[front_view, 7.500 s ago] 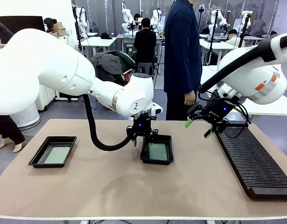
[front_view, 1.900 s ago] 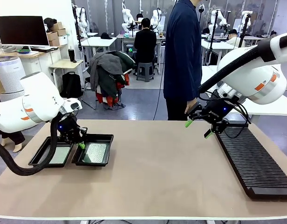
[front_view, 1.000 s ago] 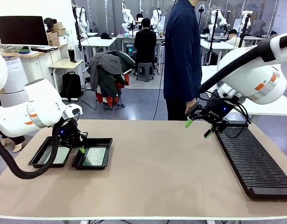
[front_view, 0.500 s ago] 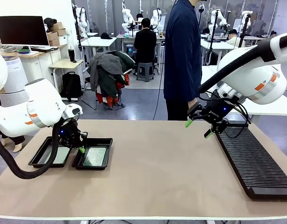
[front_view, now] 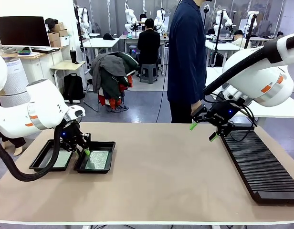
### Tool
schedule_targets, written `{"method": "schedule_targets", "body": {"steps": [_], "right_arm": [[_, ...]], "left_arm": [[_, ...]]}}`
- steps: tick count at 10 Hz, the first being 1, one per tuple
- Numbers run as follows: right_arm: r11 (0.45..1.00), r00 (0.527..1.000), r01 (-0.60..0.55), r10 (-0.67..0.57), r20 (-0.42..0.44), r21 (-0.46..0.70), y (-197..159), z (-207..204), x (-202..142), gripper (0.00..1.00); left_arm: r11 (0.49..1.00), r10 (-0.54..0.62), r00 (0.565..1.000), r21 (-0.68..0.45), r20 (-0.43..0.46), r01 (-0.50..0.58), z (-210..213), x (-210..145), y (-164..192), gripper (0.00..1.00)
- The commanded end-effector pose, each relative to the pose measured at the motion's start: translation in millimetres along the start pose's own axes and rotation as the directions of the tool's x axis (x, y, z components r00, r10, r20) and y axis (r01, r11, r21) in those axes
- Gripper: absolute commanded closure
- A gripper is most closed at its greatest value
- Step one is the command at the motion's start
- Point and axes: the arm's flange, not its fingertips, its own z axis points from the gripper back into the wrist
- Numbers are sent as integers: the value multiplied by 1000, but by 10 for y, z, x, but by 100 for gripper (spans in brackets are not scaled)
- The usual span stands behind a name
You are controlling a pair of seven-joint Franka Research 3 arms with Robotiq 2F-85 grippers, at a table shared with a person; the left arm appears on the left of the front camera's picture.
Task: Inspect and transfer BCBs to ESD trays.
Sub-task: Pick up the ESD tray and place it on the left side of the table.
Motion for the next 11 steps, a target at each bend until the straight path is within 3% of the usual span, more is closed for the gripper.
{"method": "schedule_targets", "body": {"steps": [1,5,11], "right_arm": [[1000,1000,12,-12,1,-19,13,-4,17,0],[1000,1000,12,-12,1,-19,13,-4,17,0],[1000,1000,12,-12,1,-19,13,-4,17,0]], "left_arm": [[1000,6,1000,18,-2,-6,169,-8,-40,35],[995,-38,999,94,36,35,691,-153,-310,0],[974,-65,995,214,-73,80,1260,-185,-608,0]]}}
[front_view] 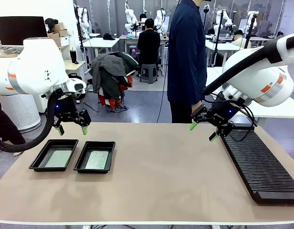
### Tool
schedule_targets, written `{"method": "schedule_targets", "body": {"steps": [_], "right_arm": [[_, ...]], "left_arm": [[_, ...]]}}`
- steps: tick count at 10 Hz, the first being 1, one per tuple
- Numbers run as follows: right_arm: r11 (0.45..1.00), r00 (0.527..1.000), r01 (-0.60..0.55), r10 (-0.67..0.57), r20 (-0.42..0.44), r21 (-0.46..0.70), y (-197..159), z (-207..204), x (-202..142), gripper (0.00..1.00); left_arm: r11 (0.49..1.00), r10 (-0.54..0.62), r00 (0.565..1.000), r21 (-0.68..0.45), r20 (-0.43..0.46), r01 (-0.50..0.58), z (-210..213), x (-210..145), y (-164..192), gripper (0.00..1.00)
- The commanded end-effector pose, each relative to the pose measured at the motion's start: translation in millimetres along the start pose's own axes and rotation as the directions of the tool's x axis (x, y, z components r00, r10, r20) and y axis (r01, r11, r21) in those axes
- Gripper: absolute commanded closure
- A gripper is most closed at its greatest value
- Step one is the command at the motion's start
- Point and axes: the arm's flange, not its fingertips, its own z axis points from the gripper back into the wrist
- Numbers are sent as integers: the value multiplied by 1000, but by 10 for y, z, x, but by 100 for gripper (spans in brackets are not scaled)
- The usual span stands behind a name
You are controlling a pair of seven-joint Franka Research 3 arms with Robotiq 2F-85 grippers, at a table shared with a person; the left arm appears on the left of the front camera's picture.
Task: Inspect and transfer BCBs to ESD trays.
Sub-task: Pick up the ESD tray and place it on the left side of the table.
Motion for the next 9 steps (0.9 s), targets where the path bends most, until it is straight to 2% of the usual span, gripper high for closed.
{"method": "schedule_targets", "body": {"steps": [1,9], "right_arm": [[1000,1000,12,-12,1,-19,13,-3,16,0],[1000,1000,12,-12,1,-19,13,-3,16,0]], "left_arm": [[999,4,999,48,-37,-2,78,-8,-51,0],[1000,-12,999,17,-29,13,61,-11,-49,0]]}}
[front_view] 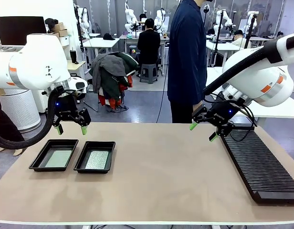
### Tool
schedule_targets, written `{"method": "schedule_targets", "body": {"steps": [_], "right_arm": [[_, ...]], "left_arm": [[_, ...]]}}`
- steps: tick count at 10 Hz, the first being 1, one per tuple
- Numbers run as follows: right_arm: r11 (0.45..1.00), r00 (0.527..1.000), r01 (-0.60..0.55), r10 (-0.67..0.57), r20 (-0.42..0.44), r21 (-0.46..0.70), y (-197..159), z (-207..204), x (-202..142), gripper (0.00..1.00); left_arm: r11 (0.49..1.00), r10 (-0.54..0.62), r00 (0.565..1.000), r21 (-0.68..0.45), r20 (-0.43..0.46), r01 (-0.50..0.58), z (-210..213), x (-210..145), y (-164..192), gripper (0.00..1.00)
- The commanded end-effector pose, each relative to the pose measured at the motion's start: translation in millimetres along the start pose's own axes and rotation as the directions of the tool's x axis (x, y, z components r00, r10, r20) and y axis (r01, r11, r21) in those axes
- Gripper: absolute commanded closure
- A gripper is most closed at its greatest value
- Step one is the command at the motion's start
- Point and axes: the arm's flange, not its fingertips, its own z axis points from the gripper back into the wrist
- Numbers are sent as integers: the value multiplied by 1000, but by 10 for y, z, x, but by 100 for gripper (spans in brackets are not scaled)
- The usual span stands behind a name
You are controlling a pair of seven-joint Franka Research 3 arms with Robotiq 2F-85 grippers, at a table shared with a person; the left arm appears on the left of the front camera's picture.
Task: Inspect and transfer BCBs to ESD trays.
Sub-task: Pick up the ESD tray and place it on the left side of the table.
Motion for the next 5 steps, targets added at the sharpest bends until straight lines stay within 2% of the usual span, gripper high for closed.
{"method": "schedule_targets", "body": {"steps": [1,5], "right_arm": [[1000,1000,12,-12,1,-19,13,-3,16,0],[1000,1000,12,-12,1,-19,13,-3,16,0]], "left_arm": [[1000,-1,1000,-3,8,1,-7,3,2,0],[1000,-1,1000,-3,8,1,-7,3,2,0]]}}
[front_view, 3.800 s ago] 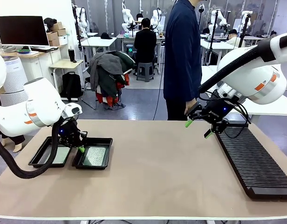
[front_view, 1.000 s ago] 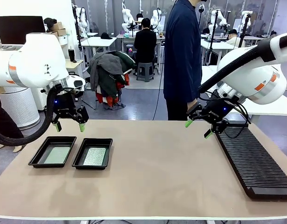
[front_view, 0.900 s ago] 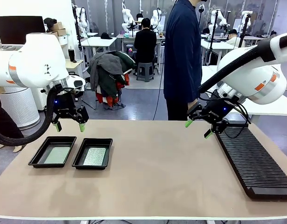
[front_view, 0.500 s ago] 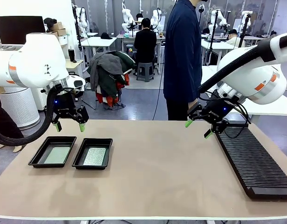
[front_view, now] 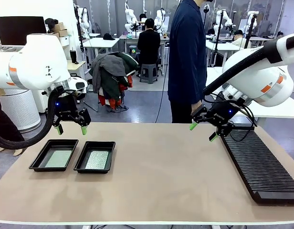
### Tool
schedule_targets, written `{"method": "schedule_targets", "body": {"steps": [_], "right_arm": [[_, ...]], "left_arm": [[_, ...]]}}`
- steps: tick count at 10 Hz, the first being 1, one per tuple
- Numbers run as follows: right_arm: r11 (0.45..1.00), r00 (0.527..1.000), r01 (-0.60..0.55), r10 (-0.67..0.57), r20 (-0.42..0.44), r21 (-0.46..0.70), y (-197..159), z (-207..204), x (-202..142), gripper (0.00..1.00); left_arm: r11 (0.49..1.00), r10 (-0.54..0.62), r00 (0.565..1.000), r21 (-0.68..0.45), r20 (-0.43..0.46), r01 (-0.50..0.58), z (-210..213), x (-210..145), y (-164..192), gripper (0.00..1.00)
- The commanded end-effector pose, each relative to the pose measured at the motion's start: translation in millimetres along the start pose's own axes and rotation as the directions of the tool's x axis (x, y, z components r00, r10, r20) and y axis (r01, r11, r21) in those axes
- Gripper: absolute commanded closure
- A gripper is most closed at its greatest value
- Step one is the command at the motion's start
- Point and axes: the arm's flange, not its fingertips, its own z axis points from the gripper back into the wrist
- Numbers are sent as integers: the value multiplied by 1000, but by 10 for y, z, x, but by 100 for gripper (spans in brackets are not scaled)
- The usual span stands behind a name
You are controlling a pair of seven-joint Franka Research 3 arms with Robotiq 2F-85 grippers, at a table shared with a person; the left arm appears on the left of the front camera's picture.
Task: Inspect and transfer BCBs to ESD trays.
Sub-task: Pick up the ESD tray and place it on the left side of the table.
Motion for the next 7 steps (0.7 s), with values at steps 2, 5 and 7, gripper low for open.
{"method": "schedule_targets", "body": {"steps": [2,5,7], "right_arm": [[1000,1000,12,-12,1,-19,13,-3,16,0],[1000,1000,12,-12,1,-19,13,-3,16,0],[1000,1000,12,-12,1,-19,13,-3,16,0]], "left_arm": [[1000,-1,1000,-3,8,1,-7,3,2,0],[1000,-1,1000,-3,8,1,-7,3,2,0],[1000,-1,1000,-3,8,1,-7,3,2,0]]}}
